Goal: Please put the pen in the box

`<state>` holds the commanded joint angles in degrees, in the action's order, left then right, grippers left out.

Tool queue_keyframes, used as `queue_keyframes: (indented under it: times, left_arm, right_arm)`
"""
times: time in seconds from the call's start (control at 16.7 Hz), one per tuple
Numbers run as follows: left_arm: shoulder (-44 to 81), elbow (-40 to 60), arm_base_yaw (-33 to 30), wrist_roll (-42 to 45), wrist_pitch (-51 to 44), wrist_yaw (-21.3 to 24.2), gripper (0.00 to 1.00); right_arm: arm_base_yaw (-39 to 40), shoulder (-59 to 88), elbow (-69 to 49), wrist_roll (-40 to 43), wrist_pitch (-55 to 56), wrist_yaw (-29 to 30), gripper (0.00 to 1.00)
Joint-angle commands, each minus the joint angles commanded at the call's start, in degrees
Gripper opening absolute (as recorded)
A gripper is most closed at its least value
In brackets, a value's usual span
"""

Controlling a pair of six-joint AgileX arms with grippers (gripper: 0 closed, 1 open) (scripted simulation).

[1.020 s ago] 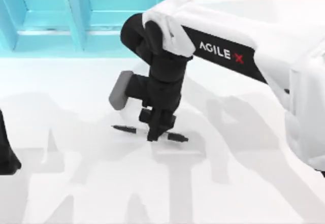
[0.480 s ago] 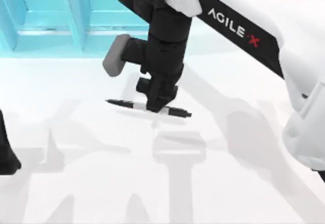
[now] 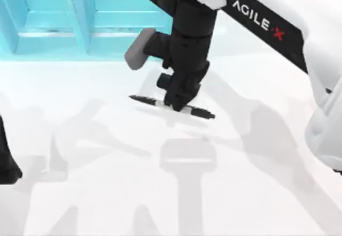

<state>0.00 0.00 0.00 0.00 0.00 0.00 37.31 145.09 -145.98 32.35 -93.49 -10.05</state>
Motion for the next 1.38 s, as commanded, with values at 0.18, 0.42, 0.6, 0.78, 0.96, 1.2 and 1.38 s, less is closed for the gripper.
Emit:
queue_keyframes:
  times: [0.18, 0.42, 0.6, 0.78, 0.96, 1.2, 1.38]
  left_arm:
    - [0.00, 0.00, 0.00, 0.00, 0.00, 0.00, 1.00]
    - [0.00, 0.00, 0.00, 0.00, 0.00, 0.00, 1.00]
    - [0.00, 0.00, 0.00, 0.00, 0.00, 0.00, 1.00]
    - [0.00, 0.00, 0.00, 0.00, 0.00, 0.00, 1.00]
    - [0.00, 0.00, 0.00, 0.00, 0.00, 0.00, 1.00]
    - [0.00, 0.00, 0.00, 0.00, 0.00, 0.00, 1.00]
    - [0.00, 0.00, 0.00, 0.00, 0.00, 0.00, 1.00]
  right_arm:
    - [-7.89, -1.09, 3.21, -8.38, -0.76, 2.30, 0.00]
    - [-16.76, -2.81, 8.71, -23.89, -2.30, 5.70, 0.00]
    - [-23.77, -5.01, 12.74, -39.60, -3.66, 8.02, 0.00]
    - [-32.40, -9.45, 15.39, -58.27, -3.20, 10.39, 0.00]
    - [-40.37, -14.09, 18.08, -74.02, -0.99, 13.20, 0.00]
    - [-52.02, -18.30, 24.27, -90.30, 1.11, 17.24, 0.00]
    - [-59.18, -20.68, 29.12, -97.60, 1.35, 19.87, 0.00]
